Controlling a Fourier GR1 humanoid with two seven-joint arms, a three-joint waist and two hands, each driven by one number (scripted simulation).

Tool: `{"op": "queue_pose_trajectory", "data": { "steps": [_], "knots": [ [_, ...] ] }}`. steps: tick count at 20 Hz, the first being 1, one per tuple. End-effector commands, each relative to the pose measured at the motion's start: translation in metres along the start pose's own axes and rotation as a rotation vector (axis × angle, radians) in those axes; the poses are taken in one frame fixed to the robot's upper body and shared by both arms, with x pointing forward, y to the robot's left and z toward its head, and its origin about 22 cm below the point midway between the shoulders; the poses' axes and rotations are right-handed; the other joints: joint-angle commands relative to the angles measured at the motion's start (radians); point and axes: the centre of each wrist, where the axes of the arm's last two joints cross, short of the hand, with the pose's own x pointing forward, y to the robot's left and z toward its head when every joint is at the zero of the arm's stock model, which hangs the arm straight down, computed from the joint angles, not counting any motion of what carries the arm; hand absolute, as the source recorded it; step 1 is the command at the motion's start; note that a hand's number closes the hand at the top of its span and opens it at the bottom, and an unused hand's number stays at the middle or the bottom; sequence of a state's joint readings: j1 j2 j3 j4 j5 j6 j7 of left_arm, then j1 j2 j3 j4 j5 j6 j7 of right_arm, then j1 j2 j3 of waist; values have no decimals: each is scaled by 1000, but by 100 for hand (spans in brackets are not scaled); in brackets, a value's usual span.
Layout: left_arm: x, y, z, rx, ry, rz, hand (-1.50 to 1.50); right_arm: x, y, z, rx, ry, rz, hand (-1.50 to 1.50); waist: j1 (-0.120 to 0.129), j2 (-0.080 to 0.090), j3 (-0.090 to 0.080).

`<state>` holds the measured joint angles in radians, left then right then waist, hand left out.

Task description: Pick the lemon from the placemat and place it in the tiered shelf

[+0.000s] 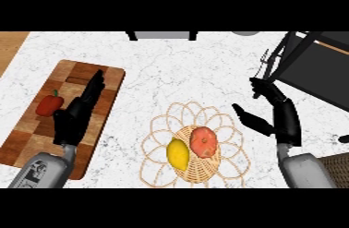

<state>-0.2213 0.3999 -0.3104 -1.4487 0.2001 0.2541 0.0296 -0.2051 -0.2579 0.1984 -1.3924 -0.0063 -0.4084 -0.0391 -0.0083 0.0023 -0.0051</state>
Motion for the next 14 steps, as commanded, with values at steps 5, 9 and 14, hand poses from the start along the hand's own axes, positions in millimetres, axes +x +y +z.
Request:
{"op": "queue_pose_trajectory", "data": {
  "steps": [5,9,14],
  "knots": [
    [-2,0,-3,-25,-6,22,0,-25,46,47,-188,-145,-90,-150,6,-2,6],
    [-25,-21,3,-6,-17,6,0,13,43,46,103,-100,-34,-150,3,-4,3],
    [-6,-20,0,-2,-15,10,0,46,36,51,227,-67,182,-150,2,-8,3]
  ]
}}
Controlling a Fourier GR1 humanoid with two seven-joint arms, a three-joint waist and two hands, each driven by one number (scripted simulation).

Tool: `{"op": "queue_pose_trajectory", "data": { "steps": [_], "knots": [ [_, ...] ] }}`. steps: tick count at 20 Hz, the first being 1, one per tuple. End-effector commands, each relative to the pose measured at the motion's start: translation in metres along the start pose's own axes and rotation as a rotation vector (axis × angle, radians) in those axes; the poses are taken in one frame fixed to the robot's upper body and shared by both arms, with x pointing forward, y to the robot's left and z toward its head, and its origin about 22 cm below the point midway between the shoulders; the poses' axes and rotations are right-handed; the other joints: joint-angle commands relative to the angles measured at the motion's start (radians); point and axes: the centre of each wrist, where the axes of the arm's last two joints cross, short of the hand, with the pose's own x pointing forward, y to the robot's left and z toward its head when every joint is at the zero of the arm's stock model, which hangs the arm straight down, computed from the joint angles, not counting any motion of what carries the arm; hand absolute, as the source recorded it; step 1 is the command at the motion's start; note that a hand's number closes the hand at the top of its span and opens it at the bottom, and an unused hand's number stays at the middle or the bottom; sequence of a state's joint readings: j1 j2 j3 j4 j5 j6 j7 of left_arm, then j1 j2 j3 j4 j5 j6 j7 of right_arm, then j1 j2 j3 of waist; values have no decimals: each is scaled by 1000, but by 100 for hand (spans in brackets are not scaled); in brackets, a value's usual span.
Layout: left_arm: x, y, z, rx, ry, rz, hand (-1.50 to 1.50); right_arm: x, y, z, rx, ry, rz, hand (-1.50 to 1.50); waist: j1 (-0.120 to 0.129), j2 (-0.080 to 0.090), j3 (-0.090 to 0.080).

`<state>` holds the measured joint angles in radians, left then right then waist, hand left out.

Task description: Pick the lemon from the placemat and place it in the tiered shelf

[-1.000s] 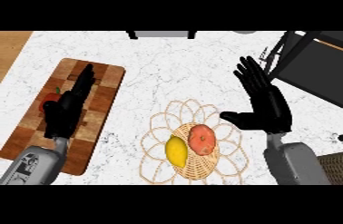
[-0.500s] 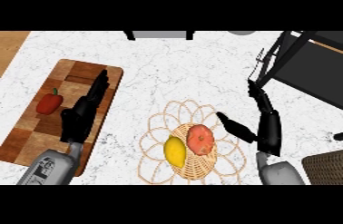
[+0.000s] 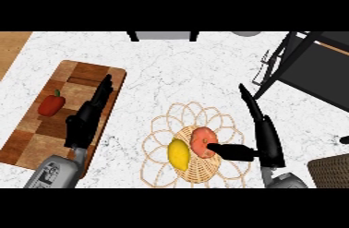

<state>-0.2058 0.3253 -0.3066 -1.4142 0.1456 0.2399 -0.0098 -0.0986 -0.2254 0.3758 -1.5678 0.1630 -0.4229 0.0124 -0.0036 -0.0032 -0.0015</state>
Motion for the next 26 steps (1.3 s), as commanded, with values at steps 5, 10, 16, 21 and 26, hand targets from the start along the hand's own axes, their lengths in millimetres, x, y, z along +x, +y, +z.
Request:
{"op": "queue_pose_trajectory", "data": {
  "steps": [5,10,16,21,26],
  "knots": [
    [6,10,-11,11,3,-3,0,93,6,-3,165,73,229,-150,-1,-4,-3],
    [1,-12,-5,-20,9,4,0,119,7,-7,347,157,489,-150,5,-4,-3],
    [1,0,-7,0,-4,5,0,154,39,14,439,250,726,-150,4,-2,-1],
    [26,-6,-8,-11,-15,8,0,182,58,15,450,271,727,-150,8,-1,1],
    [-1,-4,-3,-7,-1,-1,0,177,70,27,424,266,717,-150,3,1,1]
  ]
}}
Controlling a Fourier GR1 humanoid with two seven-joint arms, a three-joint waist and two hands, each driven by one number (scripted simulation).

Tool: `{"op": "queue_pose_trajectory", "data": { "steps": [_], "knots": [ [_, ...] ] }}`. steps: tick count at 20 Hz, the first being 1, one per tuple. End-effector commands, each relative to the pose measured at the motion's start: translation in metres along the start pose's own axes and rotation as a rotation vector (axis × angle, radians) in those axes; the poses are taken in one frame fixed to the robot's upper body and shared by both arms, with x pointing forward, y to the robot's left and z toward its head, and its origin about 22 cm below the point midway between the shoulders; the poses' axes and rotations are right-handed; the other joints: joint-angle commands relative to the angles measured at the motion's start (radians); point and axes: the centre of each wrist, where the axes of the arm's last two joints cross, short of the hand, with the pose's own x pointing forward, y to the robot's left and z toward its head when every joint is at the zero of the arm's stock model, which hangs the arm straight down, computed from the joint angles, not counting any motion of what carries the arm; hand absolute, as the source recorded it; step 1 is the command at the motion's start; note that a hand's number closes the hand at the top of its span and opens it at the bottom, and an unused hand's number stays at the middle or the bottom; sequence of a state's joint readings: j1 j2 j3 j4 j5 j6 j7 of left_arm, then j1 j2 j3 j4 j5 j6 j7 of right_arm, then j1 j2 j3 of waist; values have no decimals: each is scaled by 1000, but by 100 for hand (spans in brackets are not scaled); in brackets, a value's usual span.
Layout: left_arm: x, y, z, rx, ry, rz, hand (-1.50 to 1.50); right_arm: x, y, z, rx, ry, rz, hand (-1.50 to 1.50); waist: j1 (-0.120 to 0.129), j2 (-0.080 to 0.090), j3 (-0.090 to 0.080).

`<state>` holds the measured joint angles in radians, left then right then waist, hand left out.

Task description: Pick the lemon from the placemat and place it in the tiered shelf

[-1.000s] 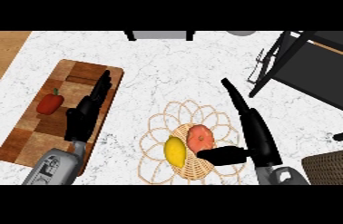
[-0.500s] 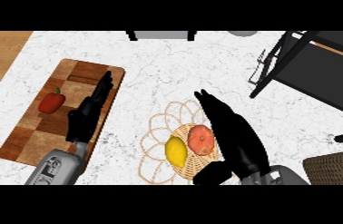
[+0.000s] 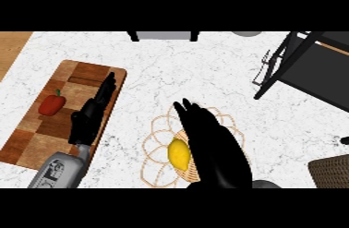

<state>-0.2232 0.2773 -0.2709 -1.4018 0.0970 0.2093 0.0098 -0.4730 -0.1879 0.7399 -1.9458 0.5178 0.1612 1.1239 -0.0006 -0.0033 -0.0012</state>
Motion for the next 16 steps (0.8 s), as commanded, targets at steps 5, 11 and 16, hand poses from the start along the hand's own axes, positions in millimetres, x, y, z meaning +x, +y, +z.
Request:
{"op": "queue_pose_trajectory", "data": {
  "steps": [5,11,16],
  "knots": [
    [0,11,1,5,-11,-23,0,36,27,3,-14,119,70,-150,3,0,1],
    [1,3,-1,3,-11,-16,0,33,30,14,-25,145,51,-150,-2,0,1],
    [-7,10,6,8,-8,-7,0,28,38,4,-10,140,55,-150,1,1,1]
  ]
}}
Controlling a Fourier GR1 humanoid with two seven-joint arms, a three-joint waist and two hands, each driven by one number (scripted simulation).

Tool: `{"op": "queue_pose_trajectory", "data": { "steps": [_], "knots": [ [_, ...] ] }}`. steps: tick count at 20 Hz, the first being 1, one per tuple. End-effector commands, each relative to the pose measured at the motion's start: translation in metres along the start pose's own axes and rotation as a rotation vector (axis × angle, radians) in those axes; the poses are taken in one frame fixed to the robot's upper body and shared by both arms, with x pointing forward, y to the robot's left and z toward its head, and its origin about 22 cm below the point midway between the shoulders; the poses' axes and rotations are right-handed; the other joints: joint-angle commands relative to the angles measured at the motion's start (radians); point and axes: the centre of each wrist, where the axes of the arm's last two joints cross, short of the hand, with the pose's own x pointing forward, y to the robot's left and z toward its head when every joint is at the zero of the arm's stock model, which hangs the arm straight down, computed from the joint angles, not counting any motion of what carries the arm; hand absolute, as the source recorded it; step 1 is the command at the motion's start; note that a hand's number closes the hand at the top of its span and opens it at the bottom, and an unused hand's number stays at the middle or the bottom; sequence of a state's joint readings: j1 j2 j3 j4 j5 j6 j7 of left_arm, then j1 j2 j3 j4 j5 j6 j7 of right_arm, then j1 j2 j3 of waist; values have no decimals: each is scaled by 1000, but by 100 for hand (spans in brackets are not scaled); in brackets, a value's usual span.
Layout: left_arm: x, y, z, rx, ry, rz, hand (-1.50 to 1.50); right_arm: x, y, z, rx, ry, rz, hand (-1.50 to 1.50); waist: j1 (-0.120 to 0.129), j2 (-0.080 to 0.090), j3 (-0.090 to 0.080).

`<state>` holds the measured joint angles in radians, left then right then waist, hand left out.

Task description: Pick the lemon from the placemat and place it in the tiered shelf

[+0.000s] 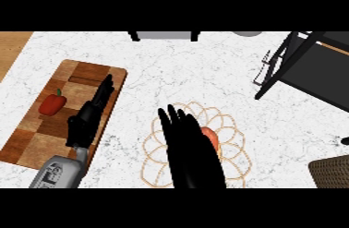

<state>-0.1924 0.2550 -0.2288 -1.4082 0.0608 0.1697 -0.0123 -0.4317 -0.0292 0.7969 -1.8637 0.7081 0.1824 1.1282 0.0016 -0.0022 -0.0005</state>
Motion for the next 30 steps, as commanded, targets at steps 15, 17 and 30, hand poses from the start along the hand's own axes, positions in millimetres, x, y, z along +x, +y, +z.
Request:
{"op": "queue_pose_trajectory", "data": {
  "steps": [15,17,30],
  "knots": [
    [19,-2,-14,0,-12,8,0,1,17,-13,54,196,77,-150,-1,1,0],
    [-9,-20,-5,10,-8,7,0,-13,31,-20,48,194,78,-150,-5,3,0],
    [-1,16,0,-3,-14,18,0,-33,63,-53,30,243,123,-150,4,3,0]
  ]
}}
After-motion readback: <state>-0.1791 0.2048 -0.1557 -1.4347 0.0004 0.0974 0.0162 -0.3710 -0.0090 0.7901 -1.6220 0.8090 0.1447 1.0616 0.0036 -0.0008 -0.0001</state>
